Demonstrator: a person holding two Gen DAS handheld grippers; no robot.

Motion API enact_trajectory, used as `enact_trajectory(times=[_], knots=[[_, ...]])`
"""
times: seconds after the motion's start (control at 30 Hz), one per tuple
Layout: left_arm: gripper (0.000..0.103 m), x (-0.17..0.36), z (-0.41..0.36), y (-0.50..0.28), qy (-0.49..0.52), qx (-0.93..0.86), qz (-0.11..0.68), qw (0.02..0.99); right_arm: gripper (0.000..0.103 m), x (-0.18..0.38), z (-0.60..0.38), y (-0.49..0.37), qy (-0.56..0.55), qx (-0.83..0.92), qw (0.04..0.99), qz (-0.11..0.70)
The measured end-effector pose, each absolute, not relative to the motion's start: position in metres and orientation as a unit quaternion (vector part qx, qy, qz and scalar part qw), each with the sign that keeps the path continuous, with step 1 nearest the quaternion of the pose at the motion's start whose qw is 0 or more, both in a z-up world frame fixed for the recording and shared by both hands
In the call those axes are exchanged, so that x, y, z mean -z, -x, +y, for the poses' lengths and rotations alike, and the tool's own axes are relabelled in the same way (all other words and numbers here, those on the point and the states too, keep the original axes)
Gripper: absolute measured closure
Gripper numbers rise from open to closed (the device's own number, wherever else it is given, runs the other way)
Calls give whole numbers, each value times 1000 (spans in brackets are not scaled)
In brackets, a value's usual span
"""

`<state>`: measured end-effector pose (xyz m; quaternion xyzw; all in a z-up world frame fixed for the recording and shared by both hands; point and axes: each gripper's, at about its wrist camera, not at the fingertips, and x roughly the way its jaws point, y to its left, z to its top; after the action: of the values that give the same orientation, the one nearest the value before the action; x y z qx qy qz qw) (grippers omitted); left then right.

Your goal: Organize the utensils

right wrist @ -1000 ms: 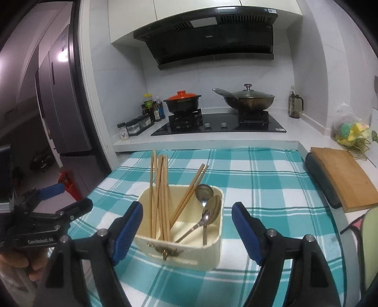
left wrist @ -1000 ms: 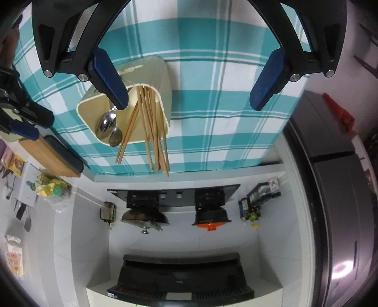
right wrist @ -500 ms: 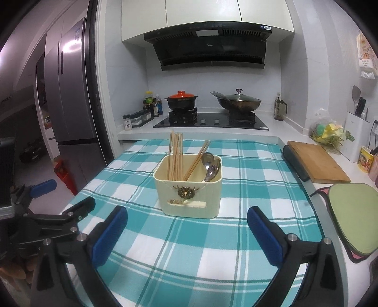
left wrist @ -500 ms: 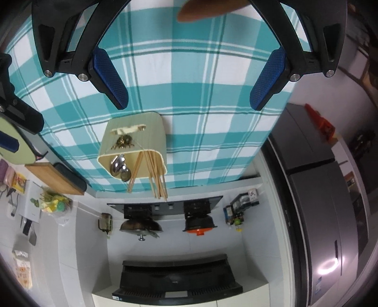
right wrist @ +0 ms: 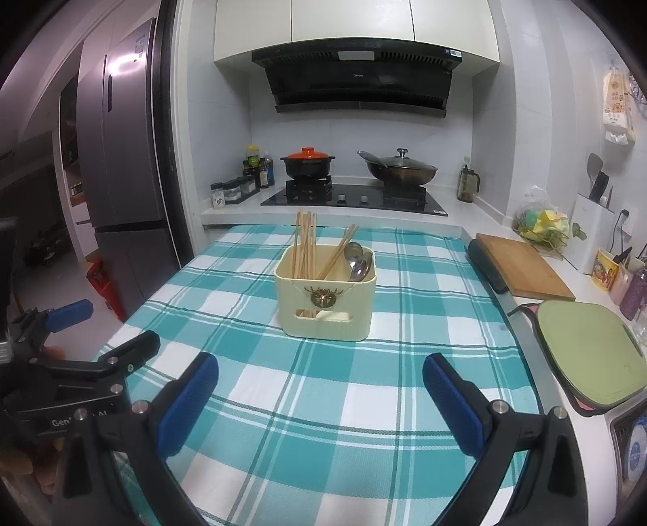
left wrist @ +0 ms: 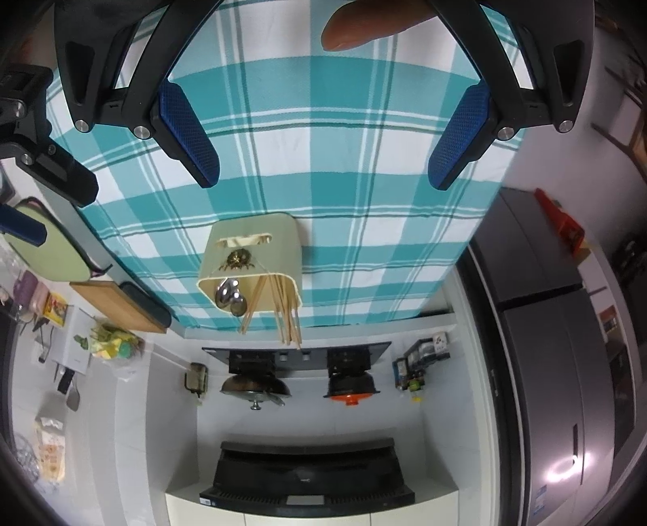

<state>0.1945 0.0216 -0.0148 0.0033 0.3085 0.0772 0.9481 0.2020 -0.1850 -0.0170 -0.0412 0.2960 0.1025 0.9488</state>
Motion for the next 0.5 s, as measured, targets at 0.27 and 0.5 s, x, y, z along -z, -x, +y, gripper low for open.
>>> enact_trajectory(times=[0.27, 0.5], knots=[[0, 10, 22, -189, 3, -69, 311, 948, 0, 8, -174, -188, 56, -111, 948, 294], [0, 9, 22, -190, 4, -69, 314, 947, 0, 6, -171, -185, 59, -113, 947, 295]])
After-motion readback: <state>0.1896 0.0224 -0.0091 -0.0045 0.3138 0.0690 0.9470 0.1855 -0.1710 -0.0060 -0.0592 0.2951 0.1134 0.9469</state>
